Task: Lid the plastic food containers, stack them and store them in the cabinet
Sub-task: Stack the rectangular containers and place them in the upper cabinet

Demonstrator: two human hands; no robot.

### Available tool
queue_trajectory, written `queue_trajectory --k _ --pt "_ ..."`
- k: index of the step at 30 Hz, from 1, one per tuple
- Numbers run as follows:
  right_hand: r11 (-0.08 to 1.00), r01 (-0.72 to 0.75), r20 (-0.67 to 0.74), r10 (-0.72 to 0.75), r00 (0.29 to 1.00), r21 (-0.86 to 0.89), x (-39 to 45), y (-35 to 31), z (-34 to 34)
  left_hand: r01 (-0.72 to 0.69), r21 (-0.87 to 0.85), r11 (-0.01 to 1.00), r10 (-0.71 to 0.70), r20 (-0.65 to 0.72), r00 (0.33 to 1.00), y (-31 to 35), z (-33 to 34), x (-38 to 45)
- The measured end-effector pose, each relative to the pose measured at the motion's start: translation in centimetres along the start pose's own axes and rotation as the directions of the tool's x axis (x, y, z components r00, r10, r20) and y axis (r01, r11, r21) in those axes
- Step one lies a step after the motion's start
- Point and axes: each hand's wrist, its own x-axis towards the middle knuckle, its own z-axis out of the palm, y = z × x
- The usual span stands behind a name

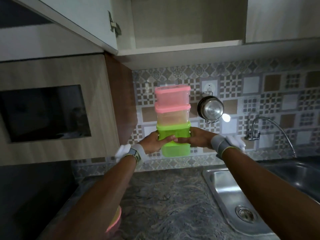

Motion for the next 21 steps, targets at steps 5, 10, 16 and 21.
queue_trajectory --k 5,10,16,21 --pt "1.000 -0.002 -0.055 0.001 0.998 -0.014 -0.7 -3.8 -2.5 -0.047 0.017 0.999 0.047 -0.009 0.999 3.7 -2.4 0.3" --pt "0.999 0.039 -0.087 -0.042 0.995 -0.036 -1.1 -7.3 -4.5 -0.082 0.090 0.993 0.091 -0.101 0.991 7.7 -4.9 0.0" --pt "0.998 0.020 -0.116 -0.025 0.993 -0.051 -1.5 -11.0 -7.0 -0.105 0.105 0.989 0.113 -0.076 0.991 11.6 -7.7 -0.1" --pt "0.999 0.002 -0.095 -0.006 0.995 -0.046 -2.9 -12.1 -7.1 -0.103 0.116 0.988 0.112 -0.074 0.991 12.6 -7.6 -1.1"
